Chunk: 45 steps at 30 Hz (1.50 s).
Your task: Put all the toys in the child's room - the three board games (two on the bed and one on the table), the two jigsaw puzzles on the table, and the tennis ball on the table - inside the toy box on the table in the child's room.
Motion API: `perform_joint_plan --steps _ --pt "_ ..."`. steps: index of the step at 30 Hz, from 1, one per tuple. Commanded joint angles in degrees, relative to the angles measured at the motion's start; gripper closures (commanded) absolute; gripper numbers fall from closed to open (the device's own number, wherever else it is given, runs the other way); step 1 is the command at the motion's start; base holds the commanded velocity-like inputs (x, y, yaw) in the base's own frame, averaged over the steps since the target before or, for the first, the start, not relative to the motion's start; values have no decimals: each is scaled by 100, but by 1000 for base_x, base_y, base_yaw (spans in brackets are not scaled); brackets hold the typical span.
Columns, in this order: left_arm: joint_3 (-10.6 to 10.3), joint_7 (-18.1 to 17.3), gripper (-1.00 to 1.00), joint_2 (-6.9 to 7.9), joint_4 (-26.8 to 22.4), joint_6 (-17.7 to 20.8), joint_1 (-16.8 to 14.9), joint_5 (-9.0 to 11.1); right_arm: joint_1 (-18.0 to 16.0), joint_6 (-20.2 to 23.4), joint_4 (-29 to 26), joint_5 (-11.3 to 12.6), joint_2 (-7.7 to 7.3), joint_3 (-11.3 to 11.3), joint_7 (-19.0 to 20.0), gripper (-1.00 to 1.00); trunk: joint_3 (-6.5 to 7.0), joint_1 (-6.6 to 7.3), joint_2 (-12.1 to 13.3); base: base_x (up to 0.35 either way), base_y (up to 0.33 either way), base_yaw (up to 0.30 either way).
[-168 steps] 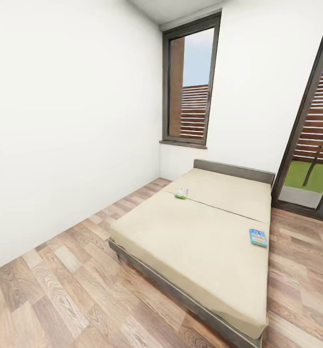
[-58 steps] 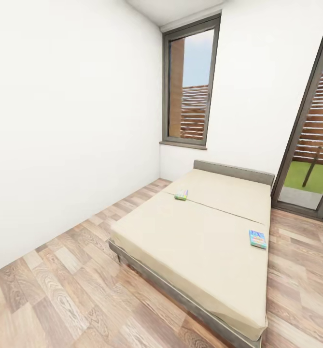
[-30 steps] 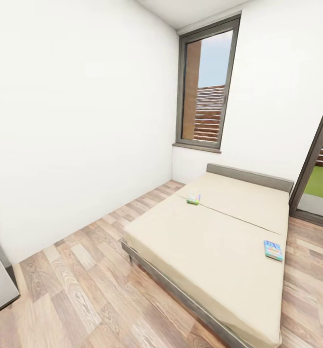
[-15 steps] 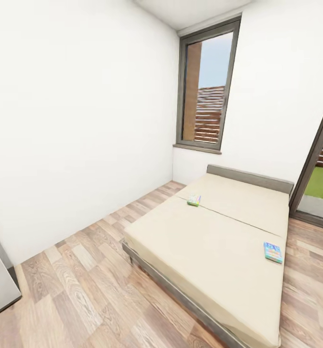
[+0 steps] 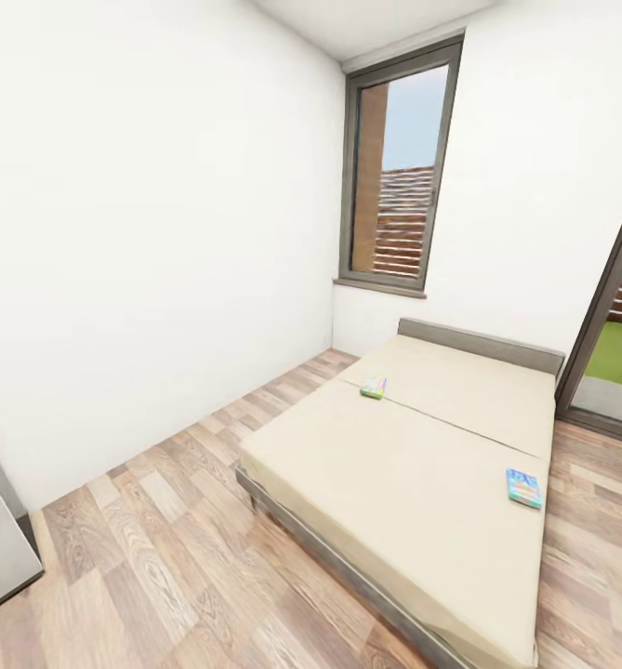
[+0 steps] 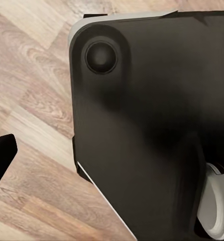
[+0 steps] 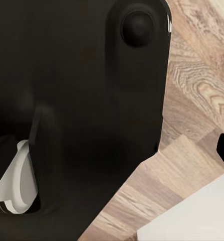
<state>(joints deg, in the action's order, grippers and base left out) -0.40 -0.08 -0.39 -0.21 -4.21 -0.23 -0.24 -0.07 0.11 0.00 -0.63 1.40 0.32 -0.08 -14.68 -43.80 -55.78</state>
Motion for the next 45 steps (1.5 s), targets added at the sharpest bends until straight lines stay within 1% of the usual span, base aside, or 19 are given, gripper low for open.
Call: perform_joint_plan --steps 1,5,8,11,22,35,42,45 --pt "-4 -1 -100 -2 3 -19 -3 -2 0 0 0 -7 0 3 -1 -100 13 22 38 0 0 0" --pt "-2 -1 -100 0 3 -19 -1 -2 0 -2 0 1 0 -2 -5 -100 85 110 198 0 0 0" --pt "7 -1 -100 2 3 -33 -3 -2 -1 -12 0 51 -1 -27 -8 -100 139 176 319 0 0 0" --pt "16 -1 -100 3 3 -106 -2 -1 -1 -27 0 74 -18 -46 -9 -100 193 242 439 0 0 0" --pt "63 -1 -100 16 -8 -224 -4 6 -1 -45 0 73 -74 -42 -10 -100 390 483 880 0 0 0" --pt "69 12 -100 36 -372 -217 -32 6 0 -46 0 84 -68 -56 -10 -100 624 769 1401 0 0 0" --pt "74 21 -100 51 -634 -154 -84 6 -2 -89 -14 93 -23 -69 -10 -100 749 923 1682 0 0 0" --pt "79 70 -100 52 -692 -133 -125 9 -2 -176 -135 96 -4 -75 -8 -100 803 989 1803 0 0 0"
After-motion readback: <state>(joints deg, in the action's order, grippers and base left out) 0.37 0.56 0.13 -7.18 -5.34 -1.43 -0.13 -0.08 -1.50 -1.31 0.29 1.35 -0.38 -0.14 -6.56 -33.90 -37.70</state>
